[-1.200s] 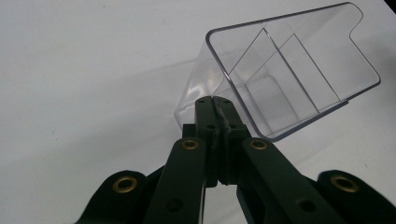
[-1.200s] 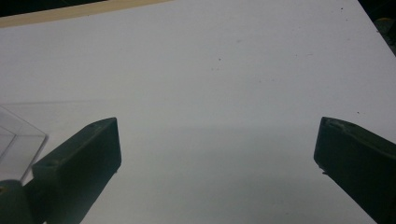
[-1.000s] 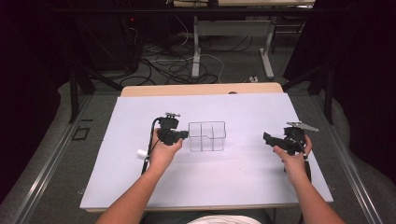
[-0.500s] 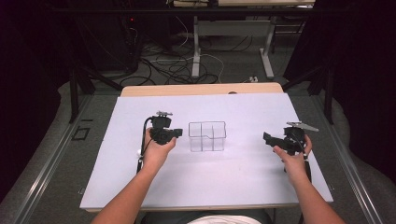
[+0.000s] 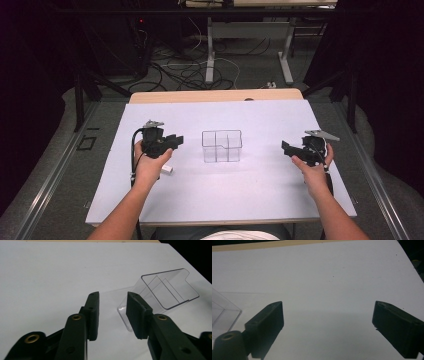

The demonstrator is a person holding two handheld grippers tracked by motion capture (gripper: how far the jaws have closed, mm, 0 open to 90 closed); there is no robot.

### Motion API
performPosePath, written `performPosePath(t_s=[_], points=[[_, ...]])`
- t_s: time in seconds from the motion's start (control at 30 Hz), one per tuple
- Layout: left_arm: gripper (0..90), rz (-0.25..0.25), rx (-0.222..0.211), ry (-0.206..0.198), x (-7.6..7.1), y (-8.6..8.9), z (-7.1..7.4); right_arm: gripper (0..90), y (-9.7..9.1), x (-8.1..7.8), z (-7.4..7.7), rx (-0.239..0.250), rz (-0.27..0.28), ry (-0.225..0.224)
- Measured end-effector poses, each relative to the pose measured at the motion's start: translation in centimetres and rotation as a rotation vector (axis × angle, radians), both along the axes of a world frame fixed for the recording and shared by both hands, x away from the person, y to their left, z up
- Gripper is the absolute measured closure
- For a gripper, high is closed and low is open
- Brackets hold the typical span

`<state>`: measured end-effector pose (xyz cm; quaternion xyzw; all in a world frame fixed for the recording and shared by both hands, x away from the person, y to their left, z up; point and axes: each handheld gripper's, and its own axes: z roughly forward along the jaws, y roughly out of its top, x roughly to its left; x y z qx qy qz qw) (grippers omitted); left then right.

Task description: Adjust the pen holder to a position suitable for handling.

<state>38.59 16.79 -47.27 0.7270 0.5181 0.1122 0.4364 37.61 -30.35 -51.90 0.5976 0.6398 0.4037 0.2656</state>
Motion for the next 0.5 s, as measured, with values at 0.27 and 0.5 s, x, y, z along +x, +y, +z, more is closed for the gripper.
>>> performPosePath(t_s=[0.27,0.5], points=[[46.8,-0.003,0.008,-0.087,-1.1,1.6,-0.8,20.2,0.3,-0.2,0.2,-0.011,0.037,-0.023],[34.1,-0.014,0.02,-0.124,-1.9,3.0,-1.2,25.5,0.9,-0.1,0.2,-0.011,0.123,-0.031]])
